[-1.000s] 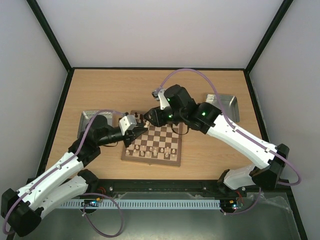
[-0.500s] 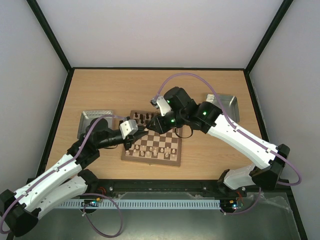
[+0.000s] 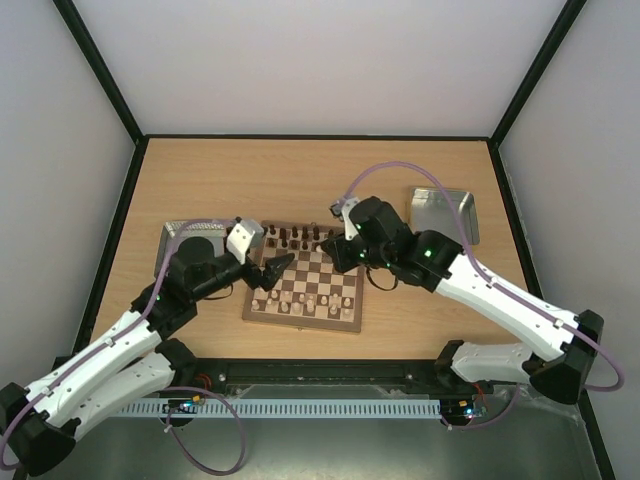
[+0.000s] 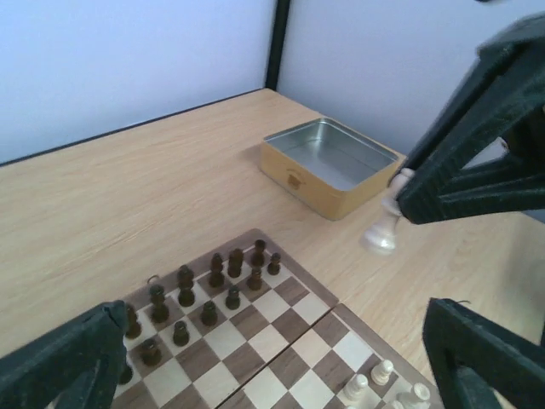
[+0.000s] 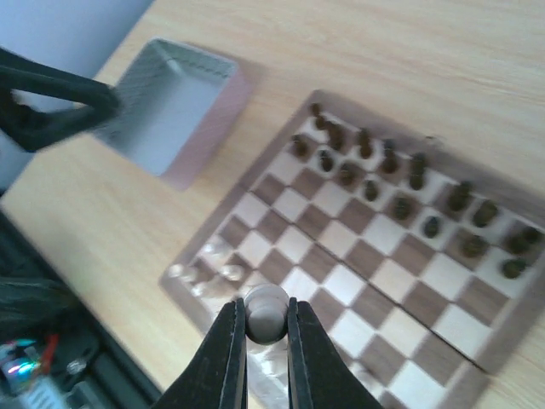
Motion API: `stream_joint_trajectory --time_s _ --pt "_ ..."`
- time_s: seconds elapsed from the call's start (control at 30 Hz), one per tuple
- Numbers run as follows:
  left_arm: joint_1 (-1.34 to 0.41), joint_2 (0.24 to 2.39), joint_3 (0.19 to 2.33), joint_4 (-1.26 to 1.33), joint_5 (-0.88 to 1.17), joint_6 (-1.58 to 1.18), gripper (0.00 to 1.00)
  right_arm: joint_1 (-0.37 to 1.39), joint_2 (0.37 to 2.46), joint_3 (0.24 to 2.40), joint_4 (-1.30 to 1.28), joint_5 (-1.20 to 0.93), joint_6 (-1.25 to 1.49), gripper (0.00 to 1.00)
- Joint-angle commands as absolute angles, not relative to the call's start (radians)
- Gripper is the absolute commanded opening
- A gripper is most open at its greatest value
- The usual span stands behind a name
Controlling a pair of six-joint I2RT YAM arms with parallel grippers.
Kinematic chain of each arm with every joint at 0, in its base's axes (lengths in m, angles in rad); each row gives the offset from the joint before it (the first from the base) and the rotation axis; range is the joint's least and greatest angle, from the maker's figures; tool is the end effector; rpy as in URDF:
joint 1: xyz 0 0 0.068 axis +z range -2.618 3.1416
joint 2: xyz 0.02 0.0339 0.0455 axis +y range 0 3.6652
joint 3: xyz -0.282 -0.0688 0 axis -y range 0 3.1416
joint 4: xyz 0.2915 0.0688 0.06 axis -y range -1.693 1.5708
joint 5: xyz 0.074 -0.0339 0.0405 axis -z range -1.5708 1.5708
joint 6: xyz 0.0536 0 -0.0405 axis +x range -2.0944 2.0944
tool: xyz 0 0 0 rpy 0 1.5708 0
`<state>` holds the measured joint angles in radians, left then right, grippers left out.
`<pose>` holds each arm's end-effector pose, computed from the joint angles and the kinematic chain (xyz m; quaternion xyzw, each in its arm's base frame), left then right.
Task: Set up the chess pieces on the board
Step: Place the chess piece on the chessboard.
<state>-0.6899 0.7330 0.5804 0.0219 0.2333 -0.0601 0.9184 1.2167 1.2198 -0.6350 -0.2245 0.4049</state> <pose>0.1716 -0.1577 0.3007 0.3042 0.6862 -0.3213 0.5774 0.1820 0.2579 0.3643 -0.2741 0.8443 0.3550 0.2933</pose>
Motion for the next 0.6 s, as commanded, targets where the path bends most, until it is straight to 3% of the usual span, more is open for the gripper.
stream_joint_trajectory --time_s 0.0,0.23,0.57 --pt "-0.688 0.681 0.58 -0.036 0.076 -0.283 0.99 0.92 1.146 1.113 -0.542 0.015 0.425 0.04" --pt "-0.562 0.747 0.657 -0.255 -0.048 -0.735 1.0 1.055 1.108 0.972 -0.521 0.181 0.482 0.03" --pt "-0.496 0.812 0.619 -0.229 0.031 -0.803 0.99 1.235 1.089 0.767 -0.411 0.241 0.55 0.02"
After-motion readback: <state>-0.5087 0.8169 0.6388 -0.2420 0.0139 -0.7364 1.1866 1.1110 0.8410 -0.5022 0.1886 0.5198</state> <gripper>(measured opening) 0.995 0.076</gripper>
